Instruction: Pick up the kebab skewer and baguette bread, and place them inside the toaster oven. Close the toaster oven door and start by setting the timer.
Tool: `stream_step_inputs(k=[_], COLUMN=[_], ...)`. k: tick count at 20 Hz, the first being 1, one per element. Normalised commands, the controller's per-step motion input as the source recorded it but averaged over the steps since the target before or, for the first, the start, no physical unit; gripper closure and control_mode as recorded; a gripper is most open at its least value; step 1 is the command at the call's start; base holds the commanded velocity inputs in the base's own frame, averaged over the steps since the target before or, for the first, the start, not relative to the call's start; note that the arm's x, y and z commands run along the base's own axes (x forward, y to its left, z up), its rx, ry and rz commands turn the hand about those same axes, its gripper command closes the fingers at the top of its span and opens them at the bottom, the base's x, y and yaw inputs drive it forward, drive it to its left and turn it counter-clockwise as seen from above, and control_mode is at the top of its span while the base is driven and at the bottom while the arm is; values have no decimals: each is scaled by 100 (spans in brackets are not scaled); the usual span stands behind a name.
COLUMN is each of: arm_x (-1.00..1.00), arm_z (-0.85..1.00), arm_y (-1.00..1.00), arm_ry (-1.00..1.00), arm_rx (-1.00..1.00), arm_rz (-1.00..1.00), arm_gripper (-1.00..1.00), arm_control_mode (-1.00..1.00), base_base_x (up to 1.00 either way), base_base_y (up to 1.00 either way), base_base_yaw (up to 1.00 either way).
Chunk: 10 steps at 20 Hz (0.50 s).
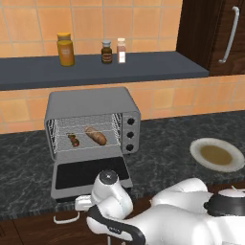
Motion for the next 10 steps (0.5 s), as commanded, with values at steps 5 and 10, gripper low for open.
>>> stream_step_inputs(k=[5, 10], arm_x=[46, 50], arm_z=[-4, 0], arm_y=[-2, 0], arm_ry=[-5, -15], arm_rx=[-5, -7], arm_rz=[1, 0], arm_gripper=[-100, -100], arm_control_mode=[-100, -100], base_base_x=[0, 0], base_base_y=[0, 0], base_base_yaw=[0, 0])
